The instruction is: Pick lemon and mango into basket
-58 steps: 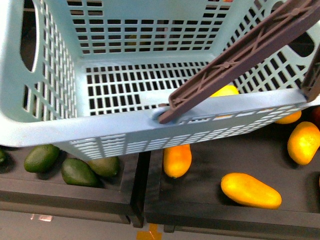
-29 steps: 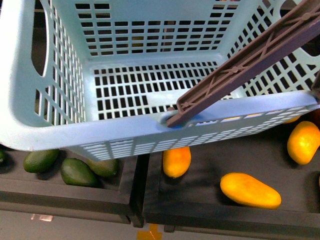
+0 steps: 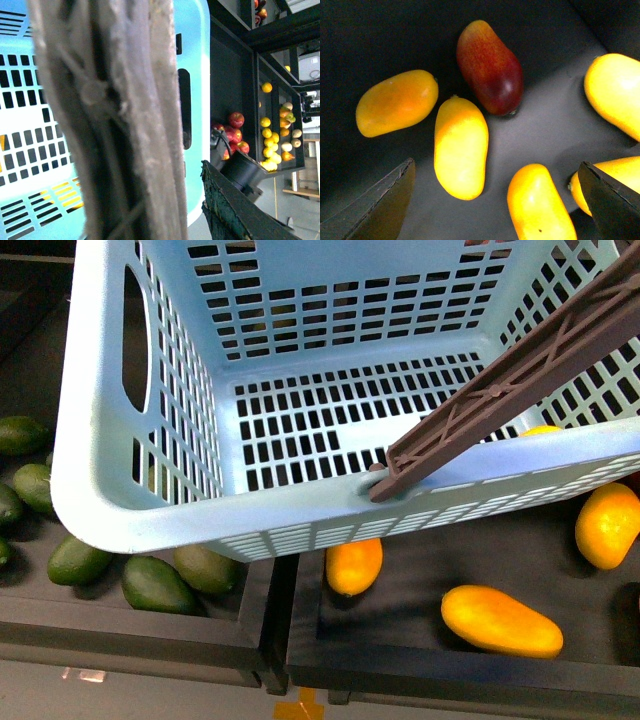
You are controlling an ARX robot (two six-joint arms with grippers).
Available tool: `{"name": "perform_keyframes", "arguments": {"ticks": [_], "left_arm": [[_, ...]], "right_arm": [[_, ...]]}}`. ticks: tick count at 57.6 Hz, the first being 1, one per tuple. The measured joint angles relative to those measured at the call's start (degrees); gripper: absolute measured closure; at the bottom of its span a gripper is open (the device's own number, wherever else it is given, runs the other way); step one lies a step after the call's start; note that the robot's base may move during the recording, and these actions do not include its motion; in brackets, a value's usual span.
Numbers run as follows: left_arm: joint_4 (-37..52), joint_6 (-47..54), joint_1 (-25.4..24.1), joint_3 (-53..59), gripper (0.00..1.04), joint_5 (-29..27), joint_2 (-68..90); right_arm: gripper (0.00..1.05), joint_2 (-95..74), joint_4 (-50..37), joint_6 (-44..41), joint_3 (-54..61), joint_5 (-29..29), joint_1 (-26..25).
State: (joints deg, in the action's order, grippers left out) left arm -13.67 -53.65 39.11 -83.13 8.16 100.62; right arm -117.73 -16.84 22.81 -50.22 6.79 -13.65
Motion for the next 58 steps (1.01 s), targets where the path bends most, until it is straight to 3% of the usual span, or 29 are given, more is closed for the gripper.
{"name": "perform_keyframes", "arguments": {"ticks": [20, 58], "left_arm": [[0.00, 0.09, -0.07, 0.00, 0.77, -0.68, 0.00], [0.00, 0.02, -0.07, 0.00, 0.77, -0.46, 0.00]], "right_arm": [[0.09, -11.74, 1.97, 6.75, -7.74, 1.44, 3.54], [0.10, -22.75, 3.96, 11.65, -16.17, 2.62, 4.22]]}}
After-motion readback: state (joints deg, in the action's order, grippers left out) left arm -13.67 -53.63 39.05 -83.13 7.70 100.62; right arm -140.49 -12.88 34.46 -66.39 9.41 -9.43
